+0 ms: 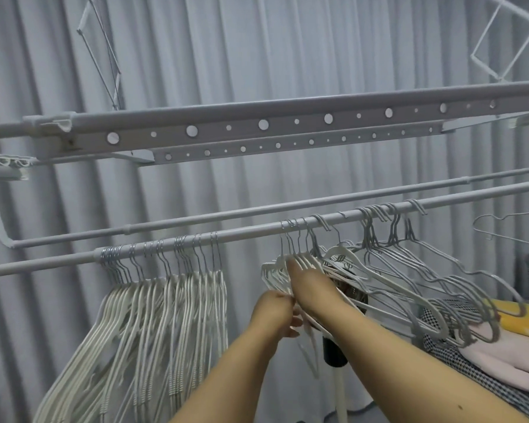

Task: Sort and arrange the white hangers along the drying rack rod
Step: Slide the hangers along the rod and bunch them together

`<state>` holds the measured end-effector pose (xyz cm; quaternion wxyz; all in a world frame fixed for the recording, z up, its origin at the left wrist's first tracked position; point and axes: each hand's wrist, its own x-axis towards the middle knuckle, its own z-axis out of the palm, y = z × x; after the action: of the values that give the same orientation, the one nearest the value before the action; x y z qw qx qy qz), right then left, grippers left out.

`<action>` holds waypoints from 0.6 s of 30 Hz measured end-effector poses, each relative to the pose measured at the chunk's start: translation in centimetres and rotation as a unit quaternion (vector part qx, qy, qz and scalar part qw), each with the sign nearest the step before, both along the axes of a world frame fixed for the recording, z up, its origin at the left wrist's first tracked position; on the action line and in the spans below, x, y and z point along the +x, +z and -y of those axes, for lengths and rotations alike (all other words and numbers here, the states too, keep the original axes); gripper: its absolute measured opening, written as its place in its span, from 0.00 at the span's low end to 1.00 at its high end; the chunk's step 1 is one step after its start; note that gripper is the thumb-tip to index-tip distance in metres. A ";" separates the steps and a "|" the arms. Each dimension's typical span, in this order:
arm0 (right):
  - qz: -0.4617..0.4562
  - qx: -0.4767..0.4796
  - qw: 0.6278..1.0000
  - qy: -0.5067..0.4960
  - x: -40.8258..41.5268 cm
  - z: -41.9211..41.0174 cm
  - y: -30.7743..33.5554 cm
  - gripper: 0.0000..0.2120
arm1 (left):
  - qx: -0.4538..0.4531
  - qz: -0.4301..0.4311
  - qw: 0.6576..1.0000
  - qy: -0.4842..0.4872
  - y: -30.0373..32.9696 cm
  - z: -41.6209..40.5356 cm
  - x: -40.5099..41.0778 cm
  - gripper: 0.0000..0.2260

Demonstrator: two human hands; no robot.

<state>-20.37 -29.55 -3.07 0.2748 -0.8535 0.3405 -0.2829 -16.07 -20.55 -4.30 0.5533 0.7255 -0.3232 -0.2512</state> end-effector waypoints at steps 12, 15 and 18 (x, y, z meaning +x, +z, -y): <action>0.112 0.176 0.975 0.083 0.2 0.3 -0.6 0.35 | -0.069 -0.006 0.988 0.141 1.0 1.4 0.9 0.10; 0.107 0.177 0.975 0.086 0.0 0.5 -0.6 0.34 | -0.090 -0.042 0.984 0.146 1.2 1.4 1.6 0.08; 0.086 0.159 0.980 0.082 -0.2 0.9 -0.8 0.32 | -0.092 -0.064 0.982 0.150 0.9 0.5 1.4 0.05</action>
<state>-20.61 -30.41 -3.86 0.4578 -0.7964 0.2850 -0.2738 -14.67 -21.02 -3.42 0.6684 0.6942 -0.1965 -0.1811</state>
